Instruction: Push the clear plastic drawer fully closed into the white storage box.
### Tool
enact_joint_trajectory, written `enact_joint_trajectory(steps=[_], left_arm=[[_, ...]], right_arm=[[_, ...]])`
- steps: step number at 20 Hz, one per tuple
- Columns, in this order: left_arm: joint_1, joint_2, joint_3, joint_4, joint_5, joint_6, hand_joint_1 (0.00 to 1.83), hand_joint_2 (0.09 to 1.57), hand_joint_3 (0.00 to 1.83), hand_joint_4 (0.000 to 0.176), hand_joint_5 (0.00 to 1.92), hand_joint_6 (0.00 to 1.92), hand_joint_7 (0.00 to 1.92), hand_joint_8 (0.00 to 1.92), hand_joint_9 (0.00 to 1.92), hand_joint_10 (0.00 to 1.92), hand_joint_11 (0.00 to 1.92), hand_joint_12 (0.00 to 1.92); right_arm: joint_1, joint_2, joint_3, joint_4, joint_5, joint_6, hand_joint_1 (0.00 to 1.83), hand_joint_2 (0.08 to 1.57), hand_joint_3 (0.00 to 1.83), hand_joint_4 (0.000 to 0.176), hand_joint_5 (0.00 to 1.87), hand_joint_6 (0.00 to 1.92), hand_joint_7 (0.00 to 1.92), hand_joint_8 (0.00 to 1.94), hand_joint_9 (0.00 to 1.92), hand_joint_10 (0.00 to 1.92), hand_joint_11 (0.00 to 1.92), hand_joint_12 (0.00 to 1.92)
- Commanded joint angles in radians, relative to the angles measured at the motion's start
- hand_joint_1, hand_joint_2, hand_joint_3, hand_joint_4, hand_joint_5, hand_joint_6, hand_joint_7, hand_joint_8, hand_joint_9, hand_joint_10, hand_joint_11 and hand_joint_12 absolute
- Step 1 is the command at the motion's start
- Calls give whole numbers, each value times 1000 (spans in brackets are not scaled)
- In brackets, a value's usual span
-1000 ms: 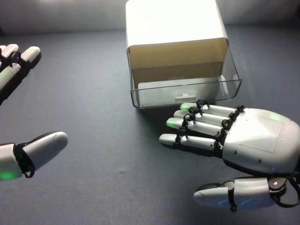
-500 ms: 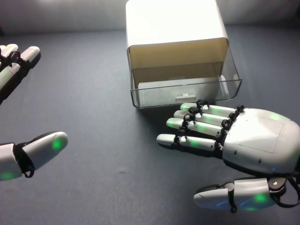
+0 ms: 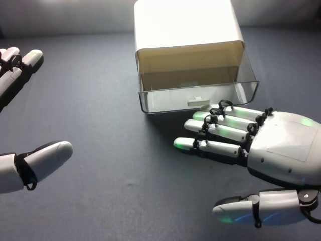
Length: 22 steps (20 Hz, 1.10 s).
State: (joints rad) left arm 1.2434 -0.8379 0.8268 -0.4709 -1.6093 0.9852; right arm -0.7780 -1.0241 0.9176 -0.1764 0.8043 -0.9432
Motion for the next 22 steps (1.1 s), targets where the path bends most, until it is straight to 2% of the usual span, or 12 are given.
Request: enact_joint_trajectory(steps=[1, 3, 4, 7, 8, 9, 11, 12, 15, 19, 20, 22], left_arm=[[-2, 0, 5, 8, -124, -8, 0, 616, 498, 176, 0, 0, 0, 0, 0, 0, 0, 0], [-2, 0, 5, 8, -124, -8, 0, 616, 498, 176, 0, 0, 0, 0, 0, 0, 0, 0], [-2, 1, 5, 8, -124, -8, 0, 616, 498, 176, 0, 0, 0, 0, 0, 0, 0, 0], [-2, 2, 5, 8, -124, -8, 0, 617, 497, 176, 0, 0, 0, 0, 0, 0, 0, 0], [-2, 2, 6, 8, -124, -8, 0, 617, 497, 176, 0, 0, 0, 0, 0, 0, 0, 0], [-2, 1, 6, 8, -124, -8, 0, 617, 497, 176, 0, 0, 0, 0, 0, 0, 0, 0], [-2, 1, 7, 9, -124, -8, 0, 617, 497, 176, 0, 0, 0, 0, 0, 0, 0, 0], [-2, 2, 7, 10, -124, -9, 0, 617, 496, 176, 0, 0, 0, 0, 0, 0, 0, 0], [-2, 2, 8, 10, -124, -9, 0, 617, 496, 176, 0, 0, 0, 0, 0, 0, 0, 0], [-2, 2, 9, 12, -124, -9, 0, 617, 496, 176, 0, 0, 0, 0, 0, 0, 0, 0], [-2, 2, 9, 12, -124, -9, 0, 617, 495, 176, 0, 0, 0, 0, 0, 0, 0, 0], [-2, 2, 9, 12, -124, -10, 0, 618, 495, 176, 0, 0, 0, 0, 0, 0, 0, 0]], right_arm=[[5, 4, -8, 3, 124, 1, 0, 1157, 0, 63, 60, 8, 0, 0, 0, 0, 0, 0], [3, 8, -9, 4, 124, 1, 0, 1169, 0, 50, 54, 4, 0, 0, 0, 0, 0, 0], [3, 8, -7, 4, 124, 1, 0, 1166, 0, 64, 34, 0, 0, 0, 0, 0, 0, 0], [3, 8, 7, 5, 116, 1, 0, 1194, 5, 21, 63, 13, 0, 0, 0, 0, 0, 0], [3, 8, 17, 10, 108, 1, 0, 1195, 5, 23, 71, 15, 0, 0, 0, 0, 0, 0], [3, 8, 25, 16, 103, 1, 0, 1194, 4, 52, 61, 10, 0, 0, 0, 0, 0, 0], [3, 8, 35, 27, 101, -1, 0, 1185, 0, 68, 37, 0, 0, 0, 0, 0, 0, 0], [3, 8, 37, 35, 101, -10, 0, 1177, 0, 87, 39, 1, 0, 0, 0, 0, 0, 0], [3, 7, 53, 57, 99, -31, 0, 1189, 1, 63, 53, 6, 0, 0, 0, 0, 0, 0], [13, 2, 64, 67, 98, -38, 0, 1174, 0, 116, 60, 6, 0, 0, 0, 0, 0, 0], [15, -1, 65, 68, 97, -38, 0, 1169, 0, 119, 53, 3, 0, 0, 0, 0, 0, 0], [20, -8, 65, 67, 97, -41, 0, 1176, 0, 79, 74, 11, 0, 0, 0, 0, 0, 0]])
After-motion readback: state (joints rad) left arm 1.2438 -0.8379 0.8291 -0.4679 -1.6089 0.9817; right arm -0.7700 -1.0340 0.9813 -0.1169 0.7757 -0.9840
